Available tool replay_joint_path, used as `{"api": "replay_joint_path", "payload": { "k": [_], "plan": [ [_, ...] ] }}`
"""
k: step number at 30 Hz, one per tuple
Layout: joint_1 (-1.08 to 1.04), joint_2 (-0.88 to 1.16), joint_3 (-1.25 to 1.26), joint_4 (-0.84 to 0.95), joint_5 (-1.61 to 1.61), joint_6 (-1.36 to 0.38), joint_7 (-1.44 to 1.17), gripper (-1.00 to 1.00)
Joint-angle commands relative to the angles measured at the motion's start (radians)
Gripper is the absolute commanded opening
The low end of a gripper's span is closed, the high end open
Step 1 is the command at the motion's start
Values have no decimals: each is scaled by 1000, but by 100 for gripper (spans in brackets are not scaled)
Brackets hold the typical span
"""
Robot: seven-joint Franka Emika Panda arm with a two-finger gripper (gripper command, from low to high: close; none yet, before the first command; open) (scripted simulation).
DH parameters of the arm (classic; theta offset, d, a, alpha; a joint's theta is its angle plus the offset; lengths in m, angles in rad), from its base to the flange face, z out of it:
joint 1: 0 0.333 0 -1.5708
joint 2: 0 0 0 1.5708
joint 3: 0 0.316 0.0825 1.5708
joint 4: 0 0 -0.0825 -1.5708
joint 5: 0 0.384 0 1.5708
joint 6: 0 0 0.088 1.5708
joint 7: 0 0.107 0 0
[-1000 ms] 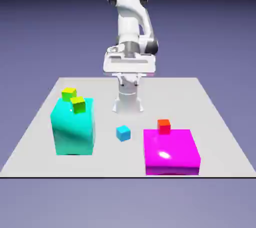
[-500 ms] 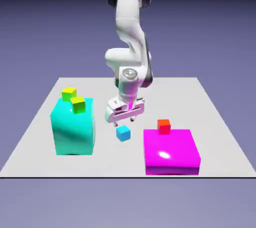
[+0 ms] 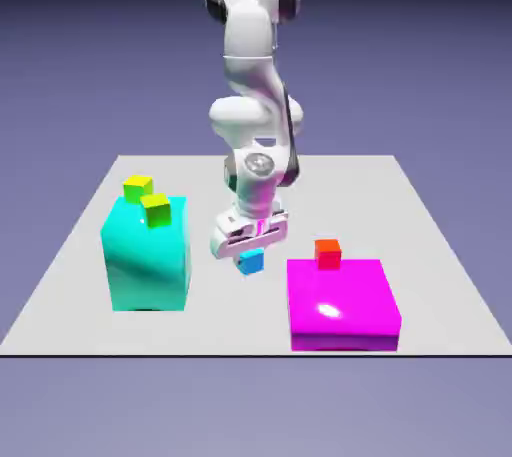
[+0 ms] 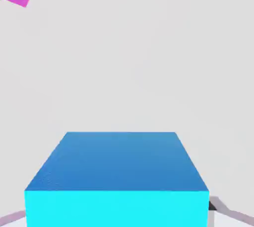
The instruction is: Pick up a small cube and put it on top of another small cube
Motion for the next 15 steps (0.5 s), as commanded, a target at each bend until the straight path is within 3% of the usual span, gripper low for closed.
{"api": "replay_joint_path", "payload": {
  "k": [1,5,15],
  "plan": [
    [-15,-36,26,-4,35,-31,-25,-100],
    [-26,-141,55,39,69,-97,-35,-100],
    [167,-254,-306,402,-45,-522,-357,-100]
  ]
}}
